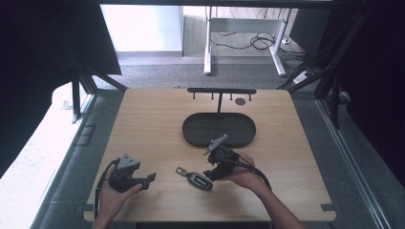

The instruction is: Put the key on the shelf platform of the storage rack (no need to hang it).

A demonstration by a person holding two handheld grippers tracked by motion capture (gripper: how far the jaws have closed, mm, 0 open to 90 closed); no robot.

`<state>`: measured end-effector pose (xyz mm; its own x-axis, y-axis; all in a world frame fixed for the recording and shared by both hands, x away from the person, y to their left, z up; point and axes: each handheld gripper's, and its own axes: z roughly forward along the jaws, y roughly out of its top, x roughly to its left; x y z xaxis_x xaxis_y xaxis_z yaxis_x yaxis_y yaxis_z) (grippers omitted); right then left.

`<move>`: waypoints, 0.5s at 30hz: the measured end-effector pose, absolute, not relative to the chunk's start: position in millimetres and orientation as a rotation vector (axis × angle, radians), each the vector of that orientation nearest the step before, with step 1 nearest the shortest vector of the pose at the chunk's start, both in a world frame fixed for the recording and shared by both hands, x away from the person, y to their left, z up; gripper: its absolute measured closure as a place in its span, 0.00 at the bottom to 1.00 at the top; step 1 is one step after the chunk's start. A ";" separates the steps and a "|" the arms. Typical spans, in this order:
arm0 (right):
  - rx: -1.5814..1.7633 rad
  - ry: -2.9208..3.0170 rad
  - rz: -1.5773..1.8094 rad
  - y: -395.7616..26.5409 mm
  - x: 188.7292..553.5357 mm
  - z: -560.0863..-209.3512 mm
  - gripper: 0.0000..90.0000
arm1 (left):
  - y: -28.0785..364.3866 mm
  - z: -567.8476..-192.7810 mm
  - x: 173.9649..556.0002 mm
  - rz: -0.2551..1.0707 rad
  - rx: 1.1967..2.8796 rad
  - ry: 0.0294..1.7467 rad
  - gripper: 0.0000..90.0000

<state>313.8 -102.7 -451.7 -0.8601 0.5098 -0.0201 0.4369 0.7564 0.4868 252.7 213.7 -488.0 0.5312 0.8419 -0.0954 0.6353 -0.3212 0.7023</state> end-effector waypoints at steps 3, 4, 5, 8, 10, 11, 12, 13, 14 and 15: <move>0.751 2.809 0.715 -99.5 313.5 -452.9 0.43 | 213.6 -488.2 252.7 0.376 2.067 1.193 0.27; 0.749 2.810 0.716 -99.0 313.5 -453.2 0.43 | 213.5 -488.2 252.8 0.375 2.068 1.192 0.27; 0.744 2.812 0.716 -98.2 313.4 -453.7 0.43 | 213.4 -488.0 252.7 0.375 2.070 1.193 0.27; 0.741 2.817 0.715 -96.0 312.9 -454.8 0.42 | 213.1 -488.2 252.6 0.374 2.069 1.192 0.27; 0.738 2.822 0.712 -94.1 312.5 -455.6 0.42 | 213.0 -488.3 252.7 0.374 2.070 1.192 0.27; 0.737 2.826 0.711 -92.9 312.2 -455.9 0.42 | 213.0 -488.3 252.7 0.373 2.070 1.192 0.27; 0.733 2.826 0.711 -91.9 312.0 -456.3 0.42 | 213.1 -488.3 252.8 0.374 2.072 1.189 0.27; 0.734 2.828 0.713 -90.9 311.9 -456.7 0.42 | 213.0 -488.4 252.8 0.373 2.072 1.190 0.27; 0.728 2.831 0.711 -89.7 311.8 -457.2 0.42 | 213.0 -488.4 252.8 0.372 2.072 1.190 0.27; 0.726 2.835 0.712 -88.9 311.7 -457.7 0.41 | 213.1 -488.3 252.9 0.371 2.074 1.188 0.27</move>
